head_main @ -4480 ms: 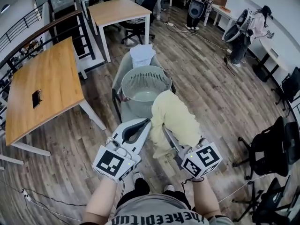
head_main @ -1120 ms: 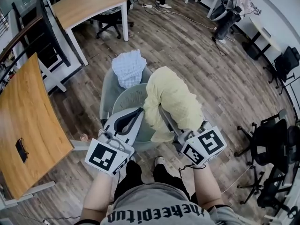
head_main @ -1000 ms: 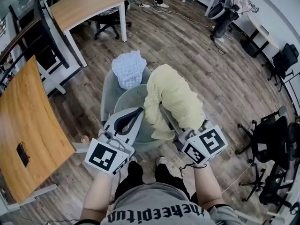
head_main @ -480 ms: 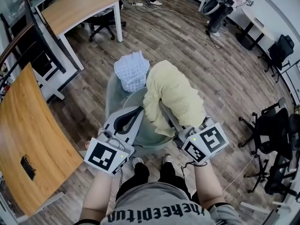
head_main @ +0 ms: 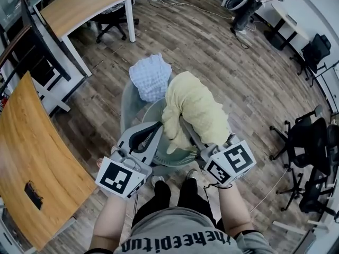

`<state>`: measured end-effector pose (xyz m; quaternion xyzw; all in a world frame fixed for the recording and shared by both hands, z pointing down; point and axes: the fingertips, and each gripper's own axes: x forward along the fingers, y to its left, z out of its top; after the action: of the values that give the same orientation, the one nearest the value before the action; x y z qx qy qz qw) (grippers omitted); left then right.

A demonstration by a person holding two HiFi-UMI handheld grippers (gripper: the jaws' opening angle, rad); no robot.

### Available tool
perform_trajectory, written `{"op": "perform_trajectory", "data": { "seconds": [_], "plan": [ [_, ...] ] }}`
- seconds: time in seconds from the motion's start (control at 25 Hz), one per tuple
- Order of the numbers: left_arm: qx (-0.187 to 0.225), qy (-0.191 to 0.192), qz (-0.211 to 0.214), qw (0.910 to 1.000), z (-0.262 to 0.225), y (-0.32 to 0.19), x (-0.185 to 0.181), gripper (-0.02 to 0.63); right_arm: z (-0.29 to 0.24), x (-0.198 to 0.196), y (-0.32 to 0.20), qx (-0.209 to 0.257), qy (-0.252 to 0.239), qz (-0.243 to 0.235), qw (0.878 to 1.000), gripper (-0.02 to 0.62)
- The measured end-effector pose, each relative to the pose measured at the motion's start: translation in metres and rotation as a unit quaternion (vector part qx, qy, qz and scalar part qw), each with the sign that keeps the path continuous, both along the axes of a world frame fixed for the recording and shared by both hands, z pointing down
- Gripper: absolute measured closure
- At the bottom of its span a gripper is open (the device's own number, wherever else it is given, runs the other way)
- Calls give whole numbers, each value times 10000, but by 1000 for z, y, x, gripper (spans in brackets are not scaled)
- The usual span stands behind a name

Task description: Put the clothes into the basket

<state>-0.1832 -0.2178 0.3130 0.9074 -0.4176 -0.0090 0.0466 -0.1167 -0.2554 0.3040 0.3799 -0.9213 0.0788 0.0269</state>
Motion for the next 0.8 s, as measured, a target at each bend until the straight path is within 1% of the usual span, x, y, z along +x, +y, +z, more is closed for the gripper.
{"op": "perform_trajectory", "data": {
  "seconds": [0.16, 0.68, 0.8],
  "plan": [
    [-158, -17, 37, 9999, 14, -1, -3, 592, 20, -2, -1, -187, 98, 75, 9997, 387],
    [-683, -45, 149, 9975, 64, 2, 11, 592, 90, 17, 6, -794, 284, 250, 9961, 385],
    [-735, -33, 161, 9972, 74, 4, 15, 592, 104, 21, 9, -914, 308, 289, 9949, 385]
  ]
}}
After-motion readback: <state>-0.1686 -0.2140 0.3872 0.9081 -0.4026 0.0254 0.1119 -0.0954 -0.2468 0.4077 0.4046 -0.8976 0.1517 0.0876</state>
